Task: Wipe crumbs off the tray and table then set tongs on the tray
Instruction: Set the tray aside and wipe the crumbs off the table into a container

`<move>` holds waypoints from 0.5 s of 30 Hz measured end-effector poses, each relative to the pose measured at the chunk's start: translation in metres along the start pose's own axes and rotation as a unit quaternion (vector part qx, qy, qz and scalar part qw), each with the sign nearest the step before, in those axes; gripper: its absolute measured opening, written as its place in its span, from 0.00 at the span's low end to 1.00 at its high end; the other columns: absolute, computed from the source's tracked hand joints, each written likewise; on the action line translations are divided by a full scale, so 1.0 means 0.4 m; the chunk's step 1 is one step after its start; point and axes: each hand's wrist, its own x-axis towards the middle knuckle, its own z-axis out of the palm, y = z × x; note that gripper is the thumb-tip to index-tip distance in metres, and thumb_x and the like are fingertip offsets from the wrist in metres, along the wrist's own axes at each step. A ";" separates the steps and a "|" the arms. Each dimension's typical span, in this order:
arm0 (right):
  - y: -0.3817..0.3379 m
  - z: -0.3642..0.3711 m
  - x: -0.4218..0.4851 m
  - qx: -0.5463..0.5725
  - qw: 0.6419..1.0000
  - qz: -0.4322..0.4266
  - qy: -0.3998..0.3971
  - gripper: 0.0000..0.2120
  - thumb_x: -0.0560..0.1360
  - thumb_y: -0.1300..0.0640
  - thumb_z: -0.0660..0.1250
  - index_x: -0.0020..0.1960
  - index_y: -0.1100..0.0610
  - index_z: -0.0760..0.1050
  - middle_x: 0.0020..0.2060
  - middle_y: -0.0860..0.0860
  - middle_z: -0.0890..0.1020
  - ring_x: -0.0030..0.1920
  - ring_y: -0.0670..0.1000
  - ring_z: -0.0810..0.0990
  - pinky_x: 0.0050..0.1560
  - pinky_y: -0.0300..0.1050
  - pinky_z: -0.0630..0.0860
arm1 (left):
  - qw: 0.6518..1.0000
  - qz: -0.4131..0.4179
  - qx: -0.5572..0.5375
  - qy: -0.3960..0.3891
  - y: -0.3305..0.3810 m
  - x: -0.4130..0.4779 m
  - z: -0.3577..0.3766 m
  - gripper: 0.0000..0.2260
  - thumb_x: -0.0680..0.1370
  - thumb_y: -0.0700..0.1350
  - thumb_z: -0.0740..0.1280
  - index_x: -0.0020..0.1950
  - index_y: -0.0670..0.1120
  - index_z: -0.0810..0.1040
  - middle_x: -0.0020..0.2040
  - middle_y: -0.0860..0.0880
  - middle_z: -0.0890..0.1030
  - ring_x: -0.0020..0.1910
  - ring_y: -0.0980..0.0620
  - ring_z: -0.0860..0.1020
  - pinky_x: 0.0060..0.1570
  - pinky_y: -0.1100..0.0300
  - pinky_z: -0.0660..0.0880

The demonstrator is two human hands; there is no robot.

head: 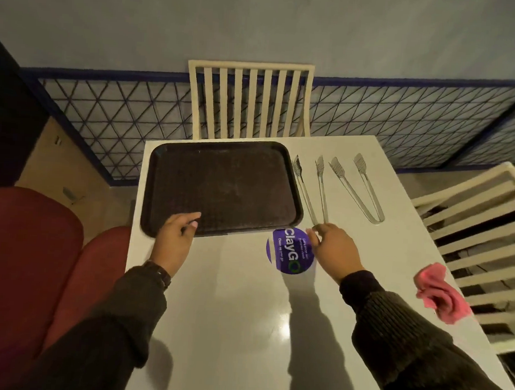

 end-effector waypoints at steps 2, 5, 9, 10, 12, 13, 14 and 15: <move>0.057 -0.023 -0.077 -0.004 1.000 -0.001 -0.008 0.18 0.80 0.47 0.56 0.58 0.57 0.78 0.52 0.56 0.81 0.52 0.58 0.79 0.51 0.50 0.74 | 1.000 0.000 -0.014 -0.026 0.028 -0.066 0.054 0.13 0.82 0.38 0.61 0.64 0.41 0.79 0.60 0.46 0.75 0.64 0.42 0.76 0.70 0.49 0.70; 0.167 -0.049 -0.183 -0.029 1.000 0.001 -0.009 0.17 0.80 0.48 0.56 0.57 0.56 0.78 0.51 0.55 0.81 0.52 0.59 0.78 0.50 0.51 0.74 | 0.998 -0.014 -0.048 -0.046 0.065 -0.174 0.155 0.13 0.83 0.40 0.60 0.64 0.43 0.80 0.61 0.47 0.77 0.64 0.41 0.76 0.68 0.42 0.72; 0.337 -0.078 -0.291 -0.016 0.999 0.027 -0.005 0.15 0.79 0.50 0.59 0.57 0.57 0.78 0.51 0.56 0.80 0.52 0.60 0.78 0.50 0.53 0.75 | 0.994 -0.022 -0.081 -0.067 0.099 -0.320 0.309 0.12 0.82 0.39 0.61 0.60 0.44 0.81 0.58 0.49 0.77 0.63 0.42 0.76 0.66 0.41 0.73; 0.379 -0.085 -0.313 -0.012 0.999 0.032 -0.004 0.15 0.79 0.51 0.59 0.56 0.58 0.79 0.51 0.57 0.81 0.51 0.60 0.78 0.50 0.53 0.75 | 0.993 -0.028 -0.089 -0.073 0.106 -0.354 0.347 0.11 0.82 0.39 0.61 0.59 0.45 0.81 0.58 0.49 0.78 0.63 0.43 0.76 0.65 0.41 0.74; 0.458 -0.101 -0.354 -0.011 0.999 0.032 0.000 0.14 0.78 0.51 0.59 0.56 0.57 0.79 0.51 0.56 0.81 0.51 0.59 0.79 0.49 0.53 0.76 | 0.991 -0.039 -0.095 -0.086 0.119 -0.417 0.421 0.11 0.82 0.39 0.61 0.57 0.48 0.82 0.58 0.50 0.79 0.63 0.43 0.77 0.66 0.42 0.74; 0.495 -0.108 -0.371 -0.009 0.999 0.033 0.000 0.14 0.78 0.52 0.59 0.55 0.57 0.79 0.52 0.56 0.81 0.51 0.59 0.79 0.48 0.53 0.76 | 0.990 -0.043 -0.097 -0.096 0.125 -0.448 0.457 0.11 0.82 0.40 0.61 0.56 0.49 0.81 0.58 0.50 0.79 0.63 0.44 0.77 0.66 0.42 0.73; 0.529 -0.114 -0.386 -0.007 0.999 0.037 0.003 0.13 0.78 0.52 0.60 0.55 0.57 0.79 0.52 0.55 0.81 0.50 0.58 0.79 0.48 0.53 0.76 | 0.988 -0.046 -0.100 -0.106 0.132 -0.479 0.490 0.10 0.82 0.40 0.61 0.56 0.50 0.81 0.58 0.50 0.79 0.63 0.44 0.78 0.67 0.42 0.73; 0.563 -0.121 -0.397 -0.004 0.999 0.042 0.005 0.12 0.78 0.53 0.60 0.55 0.57 0.79 0.52 0.55 0.81 0.49 0.58 0.79 0.47 0.52 0.76 | 0.987 -0.050 -0.102 -0.114 0.137 -0.508 0.521 0.10 0.82 0.40 0.61 0.55 0.51 0.81 0.58 0.49 0.80 0.63 0.44 0.78 0.67 0.42 0.73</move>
